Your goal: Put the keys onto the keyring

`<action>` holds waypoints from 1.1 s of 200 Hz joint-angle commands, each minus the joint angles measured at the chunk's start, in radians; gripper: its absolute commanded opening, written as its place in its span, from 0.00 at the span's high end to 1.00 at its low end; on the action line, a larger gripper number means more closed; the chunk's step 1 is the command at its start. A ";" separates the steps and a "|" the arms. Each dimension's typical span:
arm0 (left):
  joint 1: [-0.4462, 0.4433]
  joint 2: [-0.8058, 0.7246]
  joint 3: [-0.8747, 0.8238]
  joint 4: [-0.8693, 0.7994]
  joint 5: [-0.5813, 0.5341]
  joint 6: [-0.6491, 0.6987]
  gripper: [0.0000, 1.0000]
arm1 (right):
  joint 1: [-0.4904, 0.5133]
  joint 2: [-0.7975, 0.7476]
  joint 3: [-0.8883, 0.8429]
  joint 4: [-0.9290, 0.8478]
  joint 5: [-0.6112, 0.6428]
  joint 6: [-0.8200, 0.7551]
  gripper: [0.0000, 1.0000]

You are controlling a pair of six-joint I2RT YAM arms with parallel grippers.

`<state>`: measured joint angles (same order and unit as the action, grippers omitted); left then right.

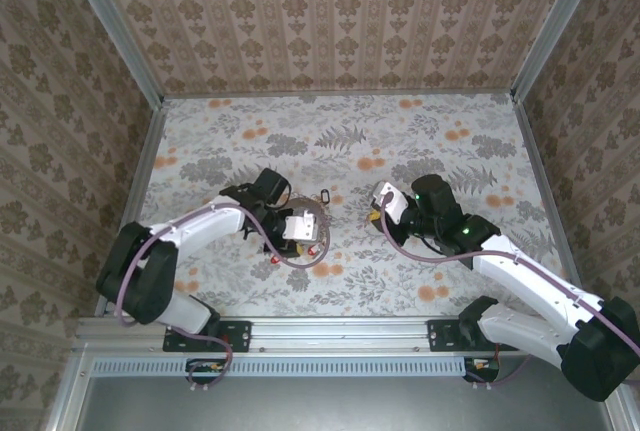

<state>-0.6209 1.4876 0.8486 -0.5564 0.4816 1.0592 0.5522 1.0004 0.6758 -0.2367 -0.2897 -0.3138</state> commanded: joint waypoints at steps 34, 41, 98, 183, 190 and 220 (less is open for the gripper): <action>-0.001 0.072 0.044 -0.003 -0.040 0.113 0.62 | -0.017 -0.040 -0.024 -0.012 0.035 0.015 1.00; 0.002 0.076 0.043 0.002 -0.040 0.106 0.62 | -0.018 -0.041 -0.025 -0.009 0.038 0.016 1.00; 0.028 0.108 0.037 0.059 -0.113 0.038 0.59 | -0.024 -0.039 -0.024 -0.006 0.035 0.018 1.00; 0.046 0.173 0.090 0.072 -0.095 -0.035 0.61 | -0.026 -0.055 -0.025 -0.007 0.034 0.019 1.00; 0.045 0.177 0.094 0.073 -0.102 -0.041 0.61 | -0.026 -0.054 -0.025 -0.007 0.033 0.020 1.00; 0.046 0.181 0.108 0.066 -0.100 -0.062 0.60 | -0.026 -0.055 -0.023 -0.009 0.033 0.020 1.00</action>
<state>-0.5751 1.6585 0.9264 -0.4751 0.3672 1.0248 0.5316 0.9653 0.6636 -0.2363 -0.2646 -0.3099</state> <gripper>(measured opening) 0.398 0.067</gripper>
